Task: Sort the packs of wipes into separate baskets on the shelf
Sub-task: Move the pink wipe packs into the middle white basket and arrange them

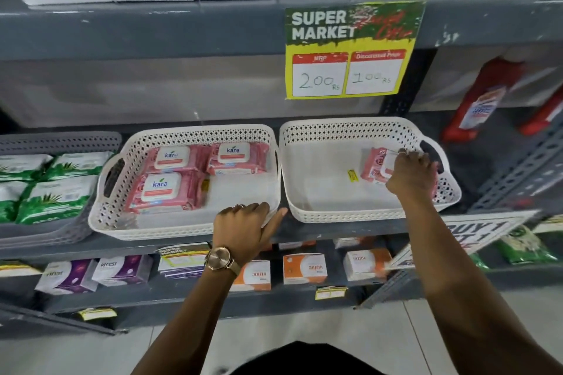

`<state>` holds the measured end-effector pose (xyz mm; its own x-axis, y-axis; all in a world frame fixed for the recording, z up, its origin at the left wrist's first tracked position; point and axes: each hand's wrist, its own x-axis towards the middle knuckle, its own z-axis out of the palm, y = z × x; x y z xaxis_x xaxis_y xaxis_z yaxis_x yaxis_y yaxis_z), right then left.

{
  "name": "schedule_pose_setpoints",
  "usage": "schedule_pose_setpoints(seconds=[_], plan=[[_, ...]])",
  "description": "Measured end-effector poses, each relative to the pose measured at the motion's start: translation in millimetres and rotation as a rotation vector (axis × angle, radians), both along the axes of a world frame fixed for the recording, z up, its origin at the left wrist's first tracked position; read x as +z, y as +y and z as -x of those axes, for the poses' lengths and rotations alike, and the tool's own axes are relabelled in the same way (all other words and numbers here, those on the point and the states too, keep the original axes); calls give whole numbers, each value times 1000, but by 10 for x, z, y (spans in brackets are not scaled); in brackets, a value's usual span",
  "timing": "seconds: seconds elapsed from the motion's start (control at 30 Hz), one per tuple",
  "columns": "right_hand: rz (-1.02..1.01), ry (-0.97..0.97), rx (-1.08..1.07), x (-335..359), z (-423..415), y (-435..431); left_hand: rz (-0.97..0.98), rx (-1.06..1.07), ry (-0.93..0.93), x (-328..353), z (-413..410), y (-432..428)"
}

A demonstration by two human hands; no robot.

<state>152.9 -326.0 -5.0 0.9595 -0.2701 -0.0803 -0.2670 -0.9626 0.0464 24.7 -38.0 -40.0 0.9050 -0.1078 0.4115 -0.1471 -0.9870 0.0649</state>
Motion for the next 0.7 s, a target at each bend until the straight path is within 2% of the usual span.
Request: schedule_pose_setpoints(seconds=[0.2,0.33,0.57,0.7], plan=[[-90,-103,-5,31,21,125,-30,-52,-43,-10,-6,52],[-331,-207,47,201,77,378,-27,-73,-40,-62,20,259],[-636,-287,417,525,204,1466,-1,-16,-40,-81,194,903],[-495,-194,651,402,260,2145,27,0,-27,-57,284,1216]])
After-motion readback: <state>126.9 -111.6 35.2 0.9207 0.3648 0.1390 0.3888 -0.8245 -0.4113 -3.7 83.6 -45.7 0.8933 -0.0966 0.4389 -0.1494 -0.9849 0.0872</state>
